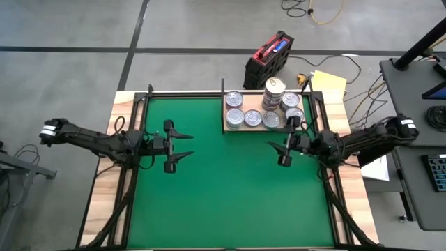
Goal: Stack canned seafood by type on shelf
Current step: Return to Home Position
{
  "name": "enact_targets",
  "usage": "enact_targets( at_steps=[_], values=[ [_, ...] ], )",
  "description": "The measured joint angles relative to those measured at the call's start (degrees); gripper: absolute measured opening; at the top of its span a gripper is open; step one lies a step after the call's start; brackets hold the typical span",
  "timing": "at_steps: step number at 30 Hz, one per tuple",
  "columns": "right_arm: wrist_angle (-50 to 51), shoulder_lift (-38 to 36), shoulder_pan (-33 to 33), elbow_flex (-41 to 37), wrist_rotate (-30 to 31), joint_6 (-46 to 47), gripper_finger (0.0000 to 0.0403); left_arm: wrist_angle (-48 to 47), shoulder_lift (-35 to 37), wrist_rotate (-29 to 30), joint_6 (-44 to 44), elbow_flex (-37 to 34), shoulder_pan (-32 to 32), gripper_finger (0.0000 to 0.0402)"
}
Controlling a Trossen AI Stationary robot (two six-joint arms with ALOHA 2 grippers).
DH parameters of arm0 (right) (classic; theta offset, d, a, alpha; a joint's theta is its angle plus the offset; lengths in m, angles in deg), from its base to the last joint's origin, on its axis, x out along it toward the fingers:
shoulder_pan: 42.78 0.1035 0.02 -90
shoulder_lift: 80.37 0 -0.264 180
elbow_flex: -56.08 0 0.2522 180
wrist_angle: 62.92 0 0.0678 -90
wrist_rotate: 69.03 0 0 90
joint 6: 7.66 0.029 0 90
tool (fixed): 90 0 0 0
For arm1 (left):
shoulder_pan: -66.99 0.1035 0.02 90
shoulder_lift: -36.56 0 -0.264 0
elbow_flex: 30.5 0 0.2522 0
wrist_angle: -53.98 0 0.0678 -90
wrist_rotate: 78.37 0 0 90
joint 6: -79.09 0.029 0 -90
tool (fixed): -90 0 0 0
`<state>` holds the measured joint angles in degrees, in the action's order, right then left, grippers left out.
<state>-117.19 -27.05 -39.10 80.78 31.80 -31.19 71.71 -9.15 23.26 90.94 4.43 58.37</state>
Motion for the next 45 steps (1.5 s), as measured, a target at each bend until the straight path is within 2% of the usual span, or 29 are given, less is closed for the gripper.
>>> enact_targets(
  at_steps=[8,14,18,27,45],
  values=[
    [0.07,-6.21,0.02,-4.19,1.43,0.43,0.0201,-1.29,2.51,0.07,1.15,-1.11,0.00,0.0230],
    [0.03,-11.49,0.01,-7.53,4.32,0.40,0.0201,-1.20,3.34,4.34,0.71,-3.29,-0.02,0.0230],
    [0.28,-15.88,0.02,-10.00,4.53,0.61,0.0201,-1.06,3.43,5.01,0.57,-3.74,-0.02,0.0230],
    [9.02,-24.45,0.02,-10.18,6.05,1.22,0.0201,-0.57,3.41,5.01,0.55,-3.72,-0.02,0.0230],
    [16.01,-30.68,0.02,-10.24,7.37,2.94,0.0201,0.36,3.39,4.99,0.53,-3.74,-0.02,0.0230]
  ],
)
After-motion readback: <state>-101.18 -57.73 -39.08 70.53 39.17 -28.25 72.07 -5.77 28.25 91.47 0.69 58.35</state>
